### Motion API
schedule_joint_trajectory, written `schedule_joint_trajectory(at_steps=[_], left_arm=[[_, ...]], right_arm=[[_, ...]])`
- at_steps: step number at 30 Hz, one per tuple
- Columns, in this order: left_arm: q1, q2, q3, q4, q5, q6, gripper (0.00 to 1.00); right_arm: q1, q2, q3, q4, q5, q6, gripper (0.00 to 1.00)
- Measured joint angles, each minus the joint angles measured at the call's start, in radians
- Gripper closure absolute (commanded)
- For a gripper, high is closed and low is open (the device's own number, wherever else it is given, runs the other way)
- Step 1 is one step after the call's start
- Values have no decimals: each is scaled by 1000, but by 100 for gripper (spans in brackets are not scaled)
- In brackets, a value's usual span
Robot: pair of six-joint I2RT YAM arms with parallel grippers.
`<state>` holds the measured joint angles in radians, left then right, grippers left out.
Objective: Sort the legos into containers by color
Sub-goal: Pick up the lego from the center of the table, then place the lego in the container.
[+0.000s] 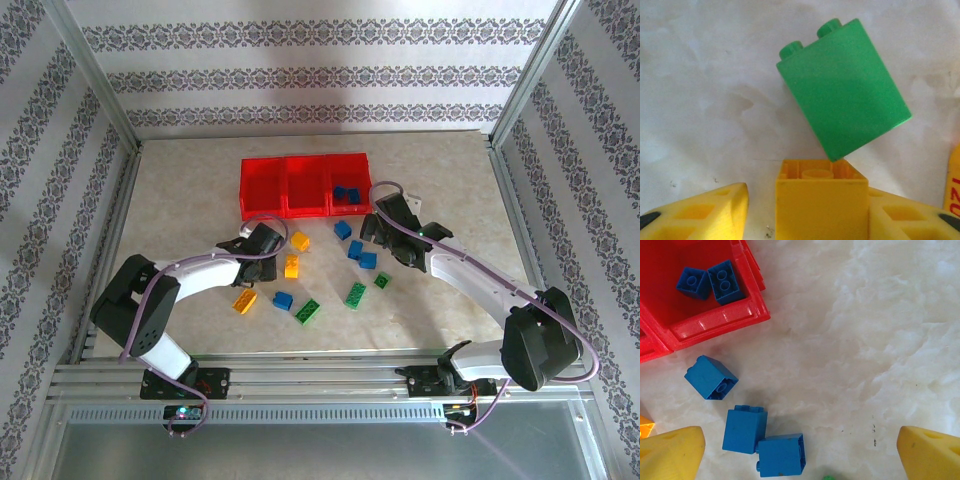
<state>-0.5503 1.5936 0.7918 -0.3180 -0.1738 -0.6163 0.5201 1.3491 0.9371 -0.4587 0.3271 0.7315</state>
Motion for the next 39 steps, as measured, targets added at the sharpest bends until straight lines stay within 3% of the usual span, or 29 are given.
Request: schedule_joint_trajectory(at_steps=[5, 12, 27, 39], left_arm=[[0, 21, 17, 0, -8, 8, 69], [0, 14, 18, -5, -17, 6, 79], [6, -156, 104, -51, -86, 52, 80], [131, 95, 395, -5, -46, 161, 80]], right_arm=[[0, 0, -4, 0, 4, 1, 2], [0, -5, -13, 0, 10, 4, 2], [23, -17, -42, 8, 5, 27, 2], [38, -27, -64, 4, 6, 64, 2]])
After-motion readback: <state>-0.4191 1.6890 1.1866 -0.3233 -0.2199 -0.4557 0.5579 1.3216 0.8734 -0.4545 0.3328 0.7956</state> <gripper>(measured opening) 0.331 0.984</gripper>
